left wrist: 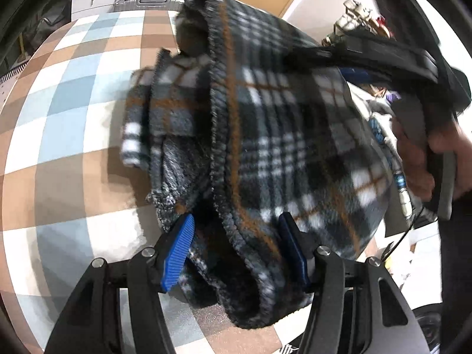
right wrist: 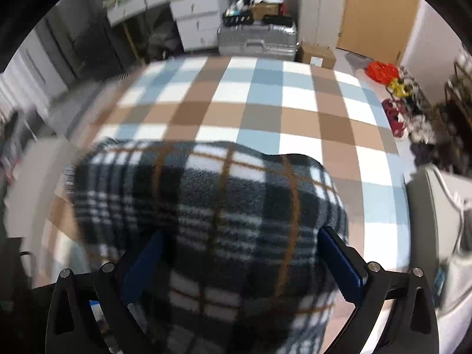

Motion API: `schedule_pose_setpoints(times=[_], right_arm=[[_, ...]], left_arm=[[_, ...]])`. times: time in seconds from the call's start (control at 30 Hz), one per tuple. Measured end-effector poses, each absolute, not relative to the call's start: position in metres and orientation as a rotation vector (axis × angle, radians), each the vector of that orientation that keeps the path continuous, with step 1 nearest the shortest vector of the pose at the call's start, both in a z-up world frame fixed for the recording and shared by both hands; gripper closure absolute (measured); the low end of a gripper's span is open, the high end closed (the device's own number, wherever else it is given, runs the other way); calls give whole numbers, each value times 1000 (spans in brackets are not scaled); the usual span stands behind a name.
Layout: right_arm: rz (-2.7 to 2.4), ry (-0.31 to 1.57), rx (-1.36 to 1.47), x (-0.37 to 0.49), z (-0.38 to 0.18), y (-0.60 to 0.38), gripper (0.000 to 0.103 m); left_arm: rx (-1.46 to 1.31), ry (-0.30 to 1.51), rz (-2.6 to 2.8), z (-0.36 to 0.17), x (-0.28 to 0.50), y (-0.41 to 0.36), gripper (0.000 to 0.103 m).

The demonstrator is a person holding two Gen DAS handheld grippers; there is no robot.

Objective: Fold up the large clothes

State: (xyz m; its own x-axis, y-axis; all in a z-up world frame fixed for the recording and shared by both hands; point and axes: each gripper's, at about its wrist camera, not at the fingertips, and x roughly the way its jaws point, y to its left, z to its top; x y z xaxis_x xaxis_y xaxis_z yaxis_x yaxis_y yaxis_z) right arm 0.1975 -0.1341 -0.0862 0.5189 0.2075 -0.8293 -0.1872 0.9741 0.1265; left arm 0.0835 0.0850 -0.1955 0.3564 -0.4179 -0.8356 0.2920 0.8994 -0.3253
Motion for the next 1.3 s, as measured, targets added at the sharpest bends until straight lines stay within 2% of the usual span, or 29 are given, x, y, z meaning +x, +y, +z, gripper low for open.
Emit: schedule_pose_setpoints(times=[0.13, 0.23, 0.3, 0.4, 0.63, 0.8, 0.97, 1.13, 1.23, 1.3], right_arm=[[414, 933, 350, 151, -72, -171, 0], [584, 948, 509, 125, -85, -175, 0], [639, 1018, 579, 123, -114, -166, 0], [622, 971, 608, 124, -136, -164, 0], [628, 860, 598, 112, -139, -160, 0], [644, 807, 586, 104, -138, -158, 0], [668, 776, 600, 97, -139, -168, 0], [678, 754, 602, 93, -135, -171, 0], [683, 720, 727, 87, -128, -191, 0], [710, 623, 834, 76, -120, -214, 0]], left_arm=[[-102, 1101, -477, -180, 84, 90, 50], [-57, 1098, -464, -172, 81, 96, 50], [-52, 1088, -428, -165, 81, 96, 50], [-117, 1026, -414, -142, 83, 106, 50], [-209, 900, -491, -83, 117, 87, 48], [-177, 969, -519, -116, 145, 43, 48], [-111, 1059, -405, -167, 167, 42, 48], [-163, 1003, -441, -171, 162, 53, 48], [-141, 994, -440, -171, 162, 52, 48], [-96, 995, -424, -162, 156, 47, 48]])
